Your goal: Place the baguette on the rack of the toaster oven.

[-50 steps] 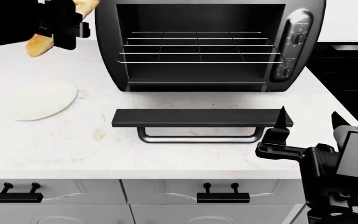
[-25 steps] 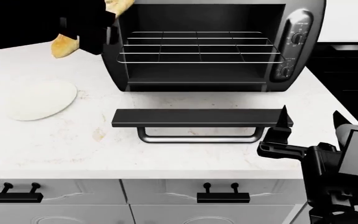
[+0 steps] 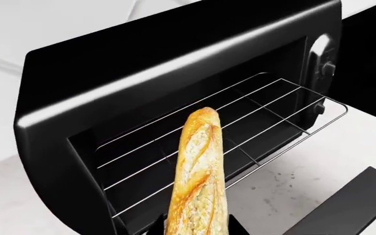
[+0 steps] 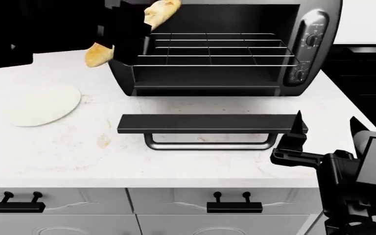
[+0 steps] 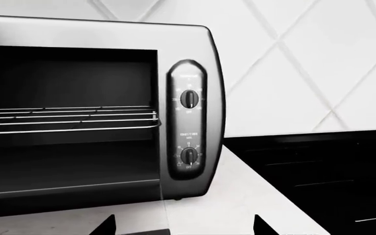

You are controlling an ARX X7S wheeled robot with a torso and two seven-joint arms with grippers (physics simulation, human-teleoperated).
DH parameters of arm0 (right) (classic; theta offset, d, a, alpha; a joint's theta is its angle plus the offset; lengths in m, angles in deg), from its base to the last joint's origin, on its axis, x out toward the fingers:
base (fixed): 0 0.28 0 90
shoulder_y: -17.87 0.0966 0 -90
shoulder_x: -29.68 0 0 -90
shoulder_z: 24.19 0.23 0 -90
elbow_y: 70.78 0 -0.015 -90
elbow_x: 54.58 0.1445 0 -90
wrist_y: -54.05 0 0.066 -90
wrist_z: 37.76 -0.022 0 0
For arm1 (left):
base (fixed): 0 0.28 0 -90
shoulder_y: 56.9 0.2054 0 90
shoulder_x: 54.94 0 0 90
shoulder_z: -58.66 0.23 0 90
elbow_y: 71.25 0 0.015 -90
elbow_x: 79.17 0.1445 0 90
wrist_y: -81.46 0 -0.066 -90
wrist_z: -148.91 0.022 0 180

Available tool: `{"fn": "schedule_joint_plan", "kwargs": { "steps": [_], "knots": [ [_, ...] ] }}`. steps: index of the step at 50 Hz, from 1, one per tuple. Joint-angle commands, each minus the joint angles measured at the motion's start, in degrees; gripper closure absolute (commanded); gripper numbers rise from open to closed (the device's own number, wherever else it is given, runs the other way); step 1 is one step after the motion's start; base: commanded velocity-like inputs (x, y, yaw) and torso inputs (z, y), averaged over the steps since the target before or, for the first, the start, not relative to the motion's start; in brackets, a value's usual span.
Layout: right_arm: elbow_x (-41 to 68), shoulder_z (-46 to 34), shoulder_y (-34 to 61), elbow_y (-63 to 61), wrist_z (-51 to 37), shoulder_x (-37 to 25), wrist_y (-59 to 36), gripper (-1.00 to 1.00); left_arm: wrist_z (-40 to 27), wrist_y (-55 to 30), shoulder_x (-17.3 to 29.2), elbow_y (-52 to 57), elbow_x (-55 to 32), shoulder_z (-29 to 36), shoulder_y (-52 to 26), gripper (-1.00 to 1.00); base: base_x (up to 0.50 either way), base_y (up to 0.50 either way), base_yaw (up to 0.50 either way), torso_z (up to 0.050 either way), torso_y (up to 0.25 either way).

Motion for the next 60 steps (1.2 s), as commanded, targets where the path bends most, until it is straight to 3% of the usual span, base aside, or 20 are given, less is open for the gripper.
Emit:
{"fn": "schedule_joint_plan", "kwargs": {
  "steps": [1,10,28,60],
  "knots": [
    [0.3,-0.1,-0.8,0.3,-0.3,-0.2,1.0,-1.0,0.2,0.8,-1.8,-1.0,-1.1,2.1,0.1,1.0,0.0,0.0,0.0,0.0,0.0],
    [0.7,-0.1,-0.5,0.5,-0.7,-0.5,1.1,-1.0,0.6,1.4,-3.2,-2.0,0.4,3.9,0.6,1.0,0.0,0.0,0.0,0.0,0.0],
    [1.3,0.1,-1.3,1.2,-1.0,-1.0,2.3,-1.0,15.9,4.9,-9.3,-16.1,17.6,11.0,-3.9,1.0,0.0,0.0,0.0,0.0,0.0],
    [1.7,0.0,-3.1,2.2,-1.7,-1.6,4.6,-1.0,29.4,14.9,-20.0,-36.9,31.1,20.0,-9.0,1.0,0.0,0.0,0.0,0.0,0.0]
  ]
}}
